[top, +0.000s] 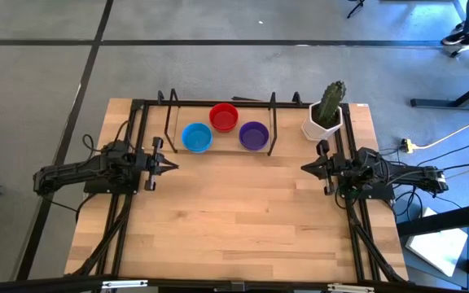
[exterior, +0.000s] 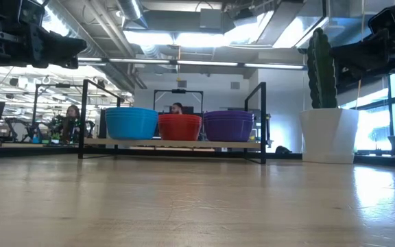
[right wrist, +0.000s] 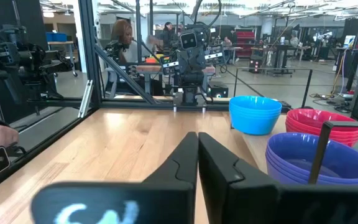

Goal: Pick & Place Mini bowls
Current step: Return to Home Position

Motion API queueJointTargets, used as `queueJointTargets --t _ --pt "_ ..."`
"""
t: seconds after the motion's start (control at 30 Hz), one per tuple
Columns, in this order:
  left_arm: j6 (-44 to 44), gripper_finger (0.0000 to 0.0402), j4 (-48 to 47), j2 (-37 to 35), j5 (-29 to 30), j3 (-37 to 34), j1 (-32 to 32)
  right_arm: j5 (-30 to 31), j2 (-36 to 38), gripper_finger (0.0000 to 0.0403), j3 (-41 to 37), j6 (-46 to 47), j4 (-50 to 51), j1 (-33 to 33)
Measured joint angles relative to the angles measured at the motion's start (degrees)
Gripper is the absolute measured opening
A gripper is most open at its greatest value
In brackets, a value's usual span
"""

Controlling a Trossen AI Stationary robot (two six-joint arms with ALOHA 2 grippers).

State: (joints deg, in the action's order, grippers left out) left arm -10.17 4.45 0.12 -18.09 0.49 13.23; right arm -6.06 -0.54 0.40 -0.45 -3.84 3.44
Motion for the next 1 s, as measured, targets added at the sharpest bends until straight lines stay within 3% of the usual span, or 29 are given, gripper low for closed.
queueJointTargets --t 1.0 --pt "0.0 0.0011 0.0 0.0 0.0 0.0 0.0 0.0 0.0 0.0021 0.0 0.0 0.0 0.0"
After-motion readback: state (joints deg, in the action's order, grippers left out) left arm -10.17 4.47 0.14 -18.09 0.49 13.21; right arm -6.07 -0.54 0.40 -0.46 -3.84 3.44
